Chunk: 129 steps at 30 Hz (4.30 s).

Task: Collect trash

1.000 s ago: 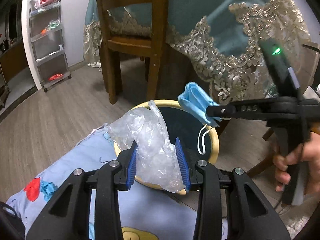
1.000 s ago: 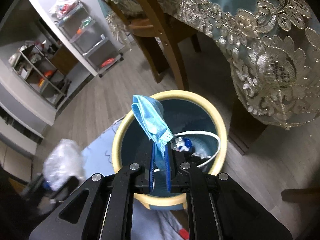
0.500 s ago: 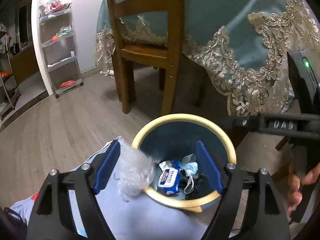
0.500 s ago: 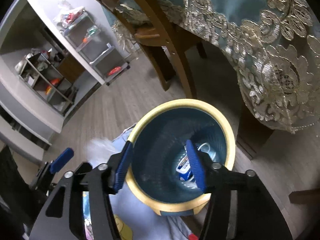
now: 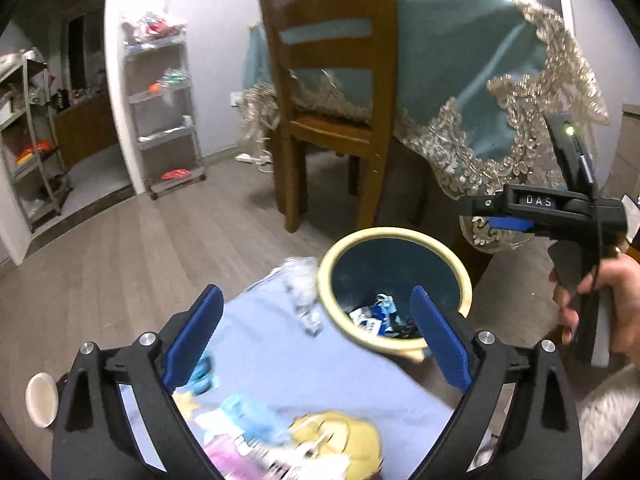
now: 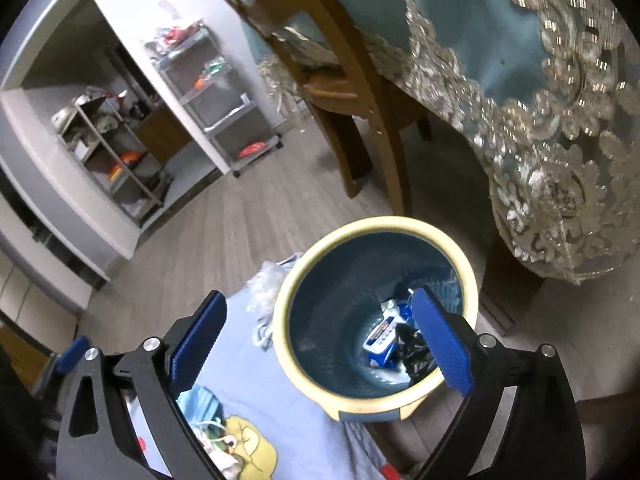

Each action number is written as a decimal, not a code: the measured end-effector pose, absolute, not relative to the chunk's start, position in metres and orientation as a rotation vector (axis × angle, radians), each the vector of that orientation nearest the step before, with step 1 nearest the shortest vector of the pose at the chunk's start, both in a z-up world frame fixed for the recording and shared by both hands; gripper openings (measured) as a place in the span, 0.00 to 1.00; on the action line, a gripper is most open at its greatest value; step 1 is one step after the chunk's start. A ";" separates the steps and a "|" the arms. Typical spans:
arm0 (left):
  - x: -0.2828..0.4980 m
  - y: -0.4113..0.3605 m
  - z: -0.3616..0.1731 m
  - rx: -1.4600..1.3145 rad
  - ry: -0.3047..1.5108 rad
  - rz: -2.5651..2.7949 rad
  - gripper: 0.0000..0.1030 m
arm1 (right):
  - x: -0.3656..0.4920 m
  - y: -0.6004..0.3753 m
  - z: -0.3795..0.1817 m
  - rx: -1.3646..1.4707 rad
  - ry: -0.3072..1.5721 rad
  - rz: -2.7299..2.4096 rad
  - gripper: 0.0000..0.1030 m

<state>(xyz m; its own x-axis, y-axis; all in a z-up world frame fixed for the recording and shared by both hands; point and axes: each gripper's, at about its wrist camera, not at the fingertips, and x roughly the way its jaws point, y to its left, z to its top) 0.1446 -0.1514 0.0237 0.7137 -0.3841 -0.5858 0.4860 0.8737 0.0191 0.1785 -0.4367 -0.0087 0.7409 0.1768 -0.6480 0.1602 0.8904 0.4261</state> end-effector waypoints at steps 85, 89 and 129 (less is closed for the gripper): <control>0.136 -0.051 0.023 0.111 0.713 -0.374 0.68 | 0.155 -0.355 0.003 0.434 0.771 -0.072 0.94; 0.098 -0.003 0.029 0.029 0.724 -0.294 0.73 | 0.141 -0.311 -0.001 0.374 0.787 0.028 0.94; 0.113 -0.009 -0.083 0.002 0.931 -0.302 0.74 | 0.181 -0.189 -0.104 0.231 0.979 0.288 0.06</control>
<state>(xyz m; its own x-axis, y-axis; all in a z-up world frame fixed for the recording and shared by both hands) 0.1133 -0.0085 -0.0831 0.5584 -0.2550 -0.7895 0.2567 0.9580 -0.1279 0.1806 -0.1886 -0.1043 0.5255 0.3413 -0.7793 -0.1348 0.9378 0.3198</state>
